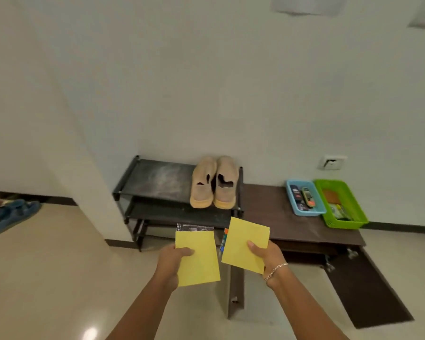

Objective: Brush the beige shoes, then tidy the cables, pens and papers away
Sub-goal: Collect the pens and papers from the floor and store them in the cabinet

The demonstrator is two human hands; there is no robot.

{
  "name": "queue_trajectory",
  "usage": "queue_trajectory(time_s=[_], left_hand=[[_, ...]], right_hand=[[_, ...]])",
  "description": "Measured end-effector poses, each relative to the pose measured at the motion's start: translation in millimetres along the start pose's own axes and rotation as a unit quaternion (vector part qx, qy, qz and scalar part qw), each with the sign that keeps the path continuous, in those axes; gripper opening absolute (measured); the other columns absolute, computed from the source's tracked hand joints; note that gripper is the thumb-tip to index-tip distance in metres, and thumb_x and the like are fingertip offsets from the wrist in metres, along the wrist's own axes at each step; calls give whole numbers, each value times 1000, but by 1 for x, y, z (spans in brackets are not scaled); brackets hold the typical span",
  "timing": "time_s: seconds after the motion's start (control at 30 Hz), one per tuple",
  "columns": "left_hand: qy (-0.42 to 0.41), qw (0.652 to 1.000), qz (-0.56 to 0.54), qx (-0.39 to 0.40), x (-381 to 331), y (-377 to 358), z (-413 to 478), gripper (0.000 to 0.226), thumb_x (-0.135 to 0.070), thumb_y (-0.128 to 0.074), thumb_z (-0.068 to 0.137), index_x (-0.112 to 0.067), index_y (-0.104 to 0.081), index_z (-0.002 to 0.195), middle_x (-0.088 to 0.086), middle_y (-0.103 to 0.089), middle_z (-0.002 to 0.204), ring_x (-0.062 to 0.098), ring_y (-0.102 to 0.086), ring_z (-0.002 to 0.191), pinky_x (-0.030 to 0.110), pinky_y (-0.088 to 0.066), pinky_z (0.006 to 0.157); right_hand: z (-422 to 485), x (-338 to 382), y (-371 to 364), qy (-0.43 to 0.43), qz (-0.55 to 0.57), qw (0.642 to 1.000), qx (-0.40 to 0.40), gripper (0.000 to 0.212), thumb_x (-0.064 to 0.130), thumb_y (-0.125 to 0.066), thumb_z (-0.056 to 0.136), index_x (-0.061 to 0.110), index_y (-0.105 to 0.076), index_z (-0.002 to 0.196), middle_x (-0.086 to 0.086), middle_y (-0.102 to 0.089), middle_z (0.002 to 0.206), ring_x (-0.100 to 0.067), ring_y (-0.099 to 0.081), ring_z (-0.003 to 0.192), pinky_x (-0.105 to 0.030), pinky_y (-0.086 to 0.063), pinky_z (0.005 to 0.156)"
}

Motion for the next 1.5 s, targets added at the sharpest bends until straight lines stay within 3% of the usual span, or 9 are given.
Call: queue_trajectory(time_s=[0.37, 0.67, 0.8, 0.93, 1.07, 1.17, 1.27, 1.37, 1.5], left_hand=[[64, 994, 64, 62, 75, -264, -20, 15, 7, -59, 81, -4, -54, 89, 16, -58, 85, 35, -55, 88, 46, -45, 82], [85, 991, 100, 32, 111, -341, 34, 15, 6, -57, 84, -4, -53, 95, 19, -58, 93, 36, -54, 92, 45, -43, 83], [99, 988, 123, 5, 135, -365, 78, 11, 6, -52, 87, -3, -52, 94, 14, -56, 81, 29, -53, 75, 39, -43, 75], [6, 969, 246, 37, 173, -387, 141, 17, 9, -51, 85, -1, -58, 97, 24, -62, 91, 29, -57, 81, 37, -44, 73], [-201, 854, 475, 59, 222, -404, 223, 23, -5, -52, 85, -2, -62, 105, 17, -67, 95, 31, -62, 87, 35, -45, 72], [-319, 759, 562, 75, 263, -409, 291, 27, -7, -48, 83, -5, -64, 105, 12, -68, 94, 30, -64, 83, 36, -52, 69], [-481, 624, 607, 104, 302, -413, 343, 34, 2, -52, 71, -13, -58, 101, 7, -69, 93, 24, -68, 76, 28, -56, 60], [-599, 504, 614, 106, 323, -417, 391, 37, -2, -46, 70, -11, -54, 106, 9, -70, 100, 23, -66, 89, 30, -53, 80], [-653, 431, 616, 88, 336, -424, 443, 40, 0, -43, 73, -5, -64, 107, 15, -71, 102, 28, -69, 90, 40, -57, 77]], right_hand=[[11, 41, 273, -38, 67, 995, -60, 11, 0, -58, 86, 5, -56, 96, -15, -61, 95, -33, -58, 87, -43, -48, 72], [63, 37, 361, -90, 106, 987, -81, 37, 7, -58, 88, 6, -46, 123, -13, -59, 100, -29, -56, 89, -38, -48, 66], [109, 26, 394, -127, 102, 982, -98, 43, 8, -58, 88, 2, -44, 128, -13, -59, 99, -32, -55, 91, -43, -48, 77], [175, -2, 416, -129, 129, 978, -102, 34, 6, -53, 90, 5, -46, 123, -9, -60, 95, -27, -56, 85, -37, -48, 66], [259, -70, 433, -154, 166, 966, -121, 24, 5, -52, 90, 5, -53, 114, -9, -63, 95, -24, -59, 83, -28, -55, 53], [327, -127, 441, -157, 192, 961, -122, 14, 3, -51, 90, 14, -58, 96, -7, -62, 94, -25, -58, 84, -36, -53, 64], [389, -172, 446, -168, 196, 960, -112, 19, 6, -53, 90, 12, -52, 108, -7, -61, 94, -24, -58, 83, -37, -49, 67], [439, -197, 447, -147, 209, 962, -93, 24, 7, -55, 89, 10, -52, 112, -7, -63, 95, -23, -60, 84, -37, -53, 68], [488, -210, 447, -92, 217, 970, -68, 9, 6, -57, 88, 10, -57, 96, -9, -63, 91, -23, -61, 81, -29, -57, 55]])
Point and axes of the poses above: each hand's wrist, its own z-axis towards the middle knuckle, its own y-axis out of the back of the hand, x = y × z, the point moved 2 cm from there along z, towards the middle knuckle
